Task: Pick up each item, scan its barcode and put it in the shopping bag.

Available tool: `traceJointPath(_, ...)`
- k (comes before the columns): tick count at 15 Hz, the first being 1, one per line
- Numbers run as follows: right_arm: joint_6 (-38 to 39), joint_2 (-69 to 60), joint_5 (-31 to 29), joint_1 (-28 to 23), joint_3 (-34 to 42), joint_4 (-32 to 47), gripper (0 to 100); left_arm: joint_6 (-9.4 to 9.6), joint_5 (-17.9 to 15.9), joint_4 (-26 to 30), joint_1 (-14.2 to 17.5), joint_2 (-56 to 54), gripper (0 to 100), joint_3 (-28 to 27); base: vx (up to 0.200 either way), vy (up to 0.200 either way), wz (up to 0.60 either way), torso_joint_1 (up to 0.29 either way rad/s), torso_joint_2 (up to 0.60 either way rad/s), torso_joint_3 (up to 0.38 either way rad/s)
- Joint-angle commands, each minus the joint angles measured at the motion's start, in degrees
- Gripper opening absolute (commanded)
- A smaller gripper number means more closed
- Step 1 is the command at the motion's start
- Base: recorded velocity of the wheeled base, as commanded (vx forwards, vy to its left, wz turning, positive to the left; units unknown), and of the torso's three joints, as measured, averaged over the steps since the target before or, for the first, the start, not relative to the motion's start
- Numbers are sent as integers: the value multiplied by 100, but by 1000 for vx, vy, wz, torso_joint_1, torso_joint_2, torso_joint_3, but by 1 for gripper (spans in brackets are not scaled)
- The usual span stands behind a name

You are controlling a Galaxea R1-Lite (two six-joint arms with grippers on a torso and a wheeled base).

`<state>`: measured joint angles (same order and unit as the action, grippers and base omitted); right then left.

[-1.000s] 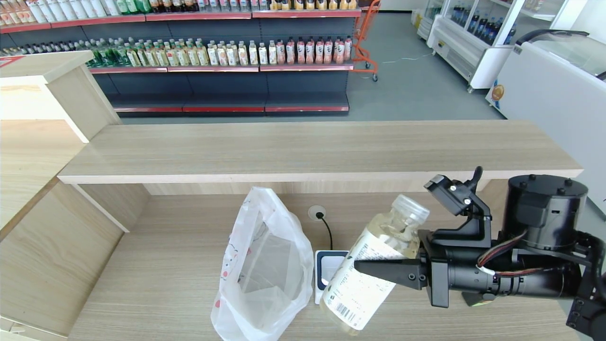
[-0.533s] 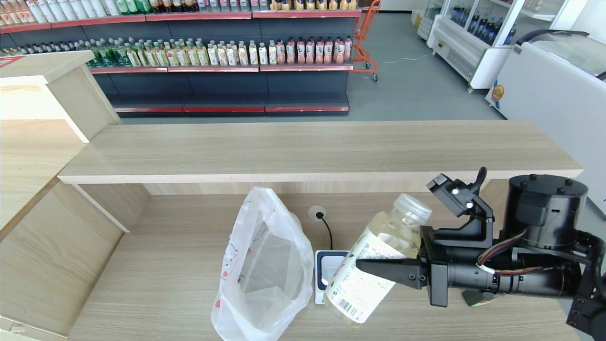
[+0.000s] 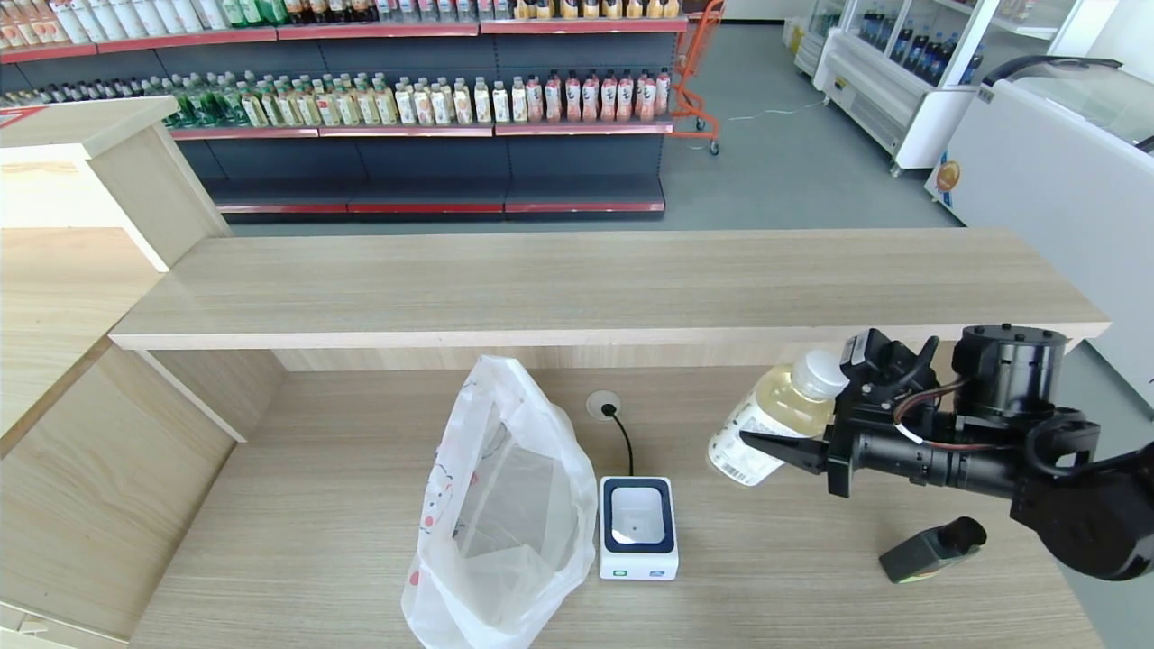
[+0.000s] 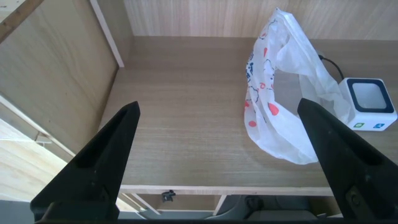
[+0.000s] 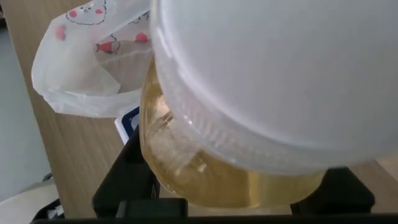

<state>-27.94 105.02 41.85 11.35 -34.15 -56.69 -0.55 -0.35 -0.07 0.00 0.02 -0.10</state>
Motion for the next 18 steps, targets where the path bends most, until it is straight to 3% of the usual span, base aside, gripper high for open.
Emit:
traceJointPath(1,-168,1091,262,-107,-470,-695,0,2,0,-1,0,-2,100,1,0,0,0,0,0,0)
traceJointPath(8,-1715,2365,1475,306,-1208,-1433,0,-7,0,-1,0,-2,100,1,0,0,0,0,0,0)
traceJointPath(12,-1732,2804,1616,535,-1402,-2031,0,2,0,-1,0,-2,100,1,0,0,0,0,0,0)
traceJointPath(18,-1785,2971,1721,605,-1402,-2162,0,2,0,-1,0,-2,100,1,0,0,0,0,0,0)
